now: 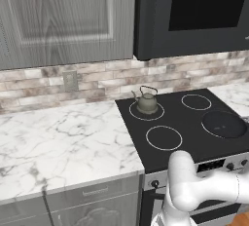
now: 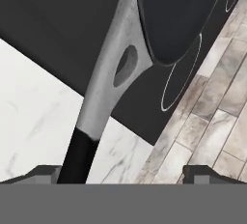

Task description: Pick the pan from the cabinet and place it on the stove. Then turn on the stove burner for the pan.

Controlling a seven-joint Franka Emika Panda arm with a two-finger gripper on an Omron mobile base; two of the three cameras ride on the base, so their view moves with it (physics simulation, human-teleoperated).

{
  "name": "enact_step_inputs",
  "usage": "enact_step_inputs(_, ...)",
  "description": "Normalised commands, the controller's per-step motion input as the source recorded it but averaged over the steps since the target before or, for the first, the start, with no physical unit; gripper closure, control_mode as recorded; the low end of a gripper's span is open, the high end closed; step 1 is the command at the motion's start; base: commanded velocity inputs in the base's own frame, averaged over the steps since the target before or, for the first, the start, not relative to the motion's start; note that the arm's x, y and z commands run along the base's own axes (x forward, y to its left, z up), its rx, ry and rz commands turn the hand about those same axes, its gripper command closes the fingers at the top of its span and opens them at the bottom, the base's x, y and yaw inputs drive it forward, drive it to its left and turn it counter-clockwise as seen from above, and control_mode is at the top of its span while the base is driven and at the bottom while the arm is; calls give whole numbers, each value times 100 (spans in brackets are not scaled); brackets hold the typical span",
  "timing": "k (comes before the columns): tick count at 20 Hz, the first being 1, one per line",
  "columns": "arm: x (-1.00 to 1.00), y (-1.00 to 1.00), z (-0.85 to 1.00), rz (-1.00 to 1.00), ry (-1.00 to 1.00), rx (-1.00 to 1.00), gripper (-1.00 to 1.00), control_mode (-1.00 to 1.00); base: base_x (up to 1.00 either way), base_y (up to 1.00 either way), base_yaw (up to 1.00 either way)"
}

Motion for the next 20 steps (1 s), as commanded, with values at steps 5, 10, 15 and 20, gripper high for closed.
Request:
enact_step_inputs(5,0,0,-16,0,11,0,-100,-100,0,0,0)
enact_step_inputs(10,0,0,-19,0,9,0,-100,-100,0,0,0)
enact_step_inputs(15,0,0,-21,0,8,0,-100,-100,0,0,0)
enact_step_inputs(20,0,0,-22,0,8,0,-100,-100,0,0,0)
